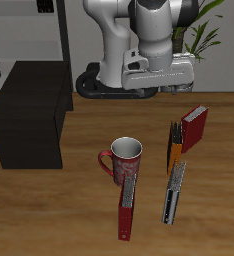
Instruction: Place the orange book flat on top of the shelf
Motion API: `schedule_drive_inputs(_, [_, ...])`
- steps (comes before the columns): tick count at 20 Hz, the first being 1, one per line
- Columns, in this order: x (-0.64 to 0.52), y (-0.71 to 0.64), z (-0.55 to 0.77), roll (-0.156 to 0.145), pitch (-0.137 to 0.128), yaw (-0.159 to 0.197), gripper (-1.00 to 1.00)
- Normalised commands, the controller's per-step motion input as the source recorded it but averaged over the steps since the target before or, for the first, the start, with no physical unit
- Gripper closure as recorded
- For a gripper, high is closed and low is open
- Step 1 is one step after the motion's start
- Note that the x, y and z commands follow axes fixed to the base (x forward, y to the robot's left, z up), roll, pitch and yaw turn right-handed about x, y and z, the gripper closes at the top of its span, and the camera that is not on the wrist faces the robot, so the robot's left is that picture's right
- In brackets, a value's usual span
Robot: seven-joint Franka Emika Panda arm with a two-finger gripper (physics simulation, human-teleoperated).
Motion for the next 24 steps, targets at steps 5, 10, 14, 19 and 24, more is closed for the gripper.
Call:
schedule_drive_inputs(5, [0.23,0.34,0.07,-0.021,-0.044,0.003,-1.0])
schedule_drive_inputs(10, [0.31,0.18,-0.06,-0.057,-0.039,-0.001,-1.0])
schedule_drive_inputs(14, [0.14,0.07,-0.11,-0.029,-0.013,0.019,-1.0])
schedule_drive_inputs(19, [0.14,0.1,-0.23,-0.027,-0.015,0.022,-1.0])
schedule_drive_inputs(24, [0.03,0.07,-0.2,0.024,-0.021,0.02,-1.0])
